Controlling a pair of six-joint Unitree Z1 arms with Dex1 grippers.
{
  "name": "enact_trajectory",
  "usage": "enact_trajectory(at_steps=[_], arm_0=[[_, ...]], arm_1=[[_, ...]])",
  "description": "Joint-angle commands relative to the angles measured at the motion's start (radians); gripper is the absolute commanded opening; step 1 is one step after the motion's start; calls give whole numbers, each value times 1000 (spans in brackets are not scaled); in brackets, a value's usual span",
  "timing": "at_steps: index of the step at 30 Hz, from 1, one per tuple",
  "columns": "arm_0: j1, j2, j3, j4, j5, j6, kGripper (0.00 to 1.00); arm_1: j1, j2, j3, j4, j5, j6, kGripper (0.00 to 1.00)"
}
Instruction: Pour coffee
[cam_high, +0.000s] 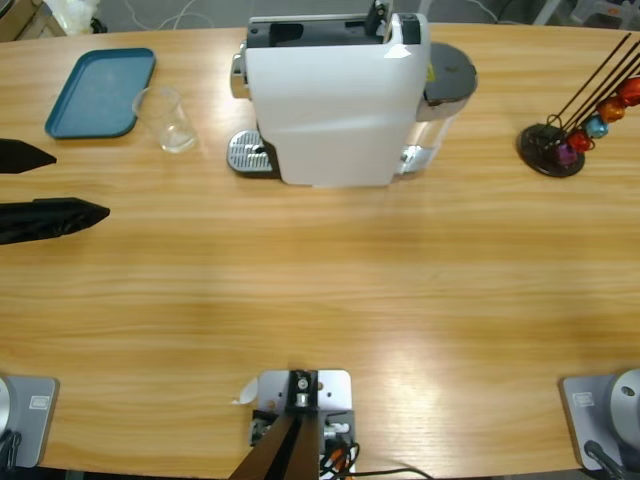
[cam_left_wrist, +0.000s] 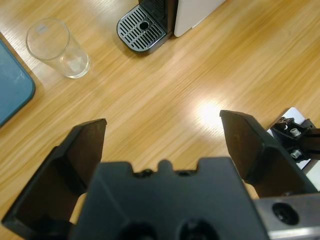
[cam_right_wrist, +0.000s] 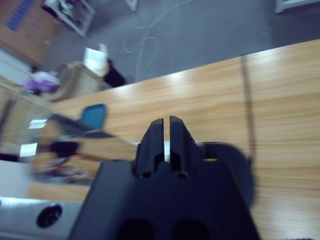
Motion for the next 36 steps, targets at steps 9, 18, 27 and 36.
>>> enact_trajectory(at_steps=[9, 18, 27, 36], arm_0=[[0, -2, 38, -16, -20, 1, 987], [0, -21, 47, -15, -24, 2, 987], [0, -7, 50, -16, -24, 3, 987], [0, 7, 54, -16, -26, 4, 987]], arm_1=[[149, 150, -100, -50, -5, 198, 0], [174, 243, -105, -59, 9, 220, 0], [198, 304, -127, -80, 26, 226, 0], [252, 373, -144, -84, 25, 266, 0]])
